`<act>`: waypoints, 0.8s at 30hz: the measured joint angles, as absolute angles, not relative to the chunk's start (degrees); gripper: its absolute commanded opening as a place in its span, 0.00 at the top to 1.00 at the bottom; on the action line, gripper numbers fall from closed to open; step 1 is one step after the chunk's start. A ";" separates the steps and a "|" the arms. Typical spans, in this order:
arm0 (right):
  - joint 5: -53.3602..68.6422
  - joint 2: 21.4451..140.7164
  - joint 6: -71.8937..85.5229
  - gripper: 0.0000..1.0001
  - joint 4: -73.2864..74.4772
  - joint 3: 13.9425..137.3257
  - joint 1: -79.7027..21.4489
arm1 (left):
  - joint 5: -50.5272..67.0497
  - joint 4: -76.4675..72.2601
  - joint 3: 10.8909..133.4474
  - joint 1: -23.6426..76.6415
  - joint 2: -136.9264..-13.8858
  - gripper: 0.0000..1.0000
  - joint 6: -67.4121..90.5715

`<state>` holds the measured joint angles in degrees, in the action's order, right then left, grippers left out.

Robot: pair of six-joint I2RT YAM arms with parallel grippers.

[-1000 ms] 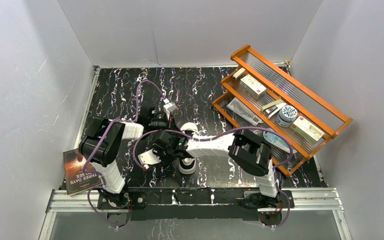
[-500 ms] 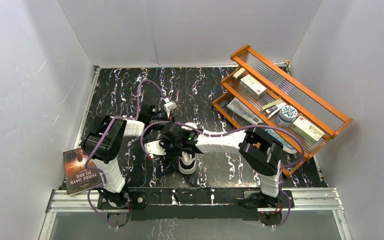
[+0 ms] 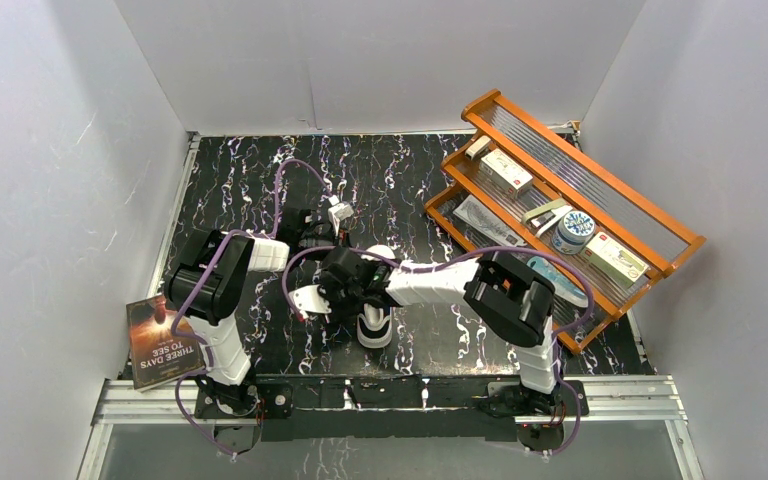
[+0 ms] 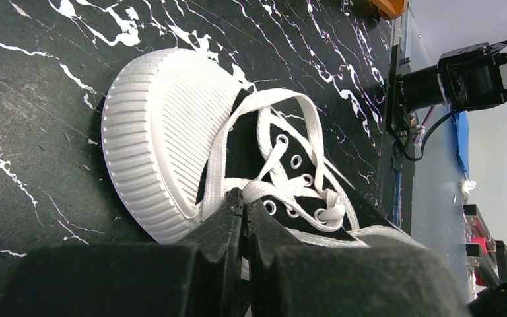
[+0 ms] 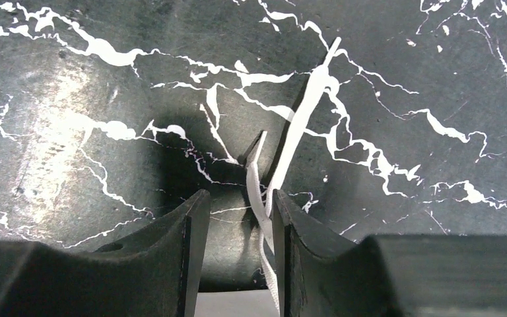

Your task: Tie the shoes

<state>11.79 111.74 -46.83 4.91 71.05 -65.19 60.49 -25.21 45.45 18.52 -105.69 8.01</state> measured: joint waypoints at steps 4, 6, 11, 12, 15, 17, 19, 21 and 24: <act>12.01 112.81 -47.11 0.59 5.37 72.34 -64.88 | 60.55 -24.88 45.52 18.55 -105.69 1.00 7.42; 11.90 114.02 -47.37 0.62 6.22 74.19 -64.88 | 60.60 -24.77 45.54 18.52 -105.69 1.00 7.14; 11.75 115.18 -48.66 0.85 6.96 75.66 -64.84 | 60.58 -24.16 45.69 18.50 -105.69 1.00 6.59; 11.84 115.24 -48.99 0.94 7.20 75.66 -64.84 | 60.55 -24.03 45.74 18.50 -105.69 1.00 6.55; 12.29 115.24 -49.76 1.00 8.49 76.01 -64.84 | 60.55 -23.62 45.80 18.50 -105.65 1.00 6.42; 13.34 115.22 -49.45 1.00 9.63 76.36 -64.86 | 60.36 -23.22 45.82 18.50 -105.41 1.00 6.35; 14.31 114.91 -48.73 1.00 10.39 76.38 -64.90 | 60.01 -22.48 45.84 18.50 -105.03 1.00 6.15; 15.33 113.78 -46.54 1.00 11.27 76.25 -64.93 | 59.31 -21.39 45.84 18.50 -104.25 1.00 6.02; 16.78 109.97 -42.83 1.00 11.75 75.77 -64.99 | 58.00 -20.69 45.32 18.50 -102.35 1.00 6.57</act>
<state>16.78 109.97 -42.83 11.75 75.77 -64.99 58.00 -20.69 45.32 18.50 -102.35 6.57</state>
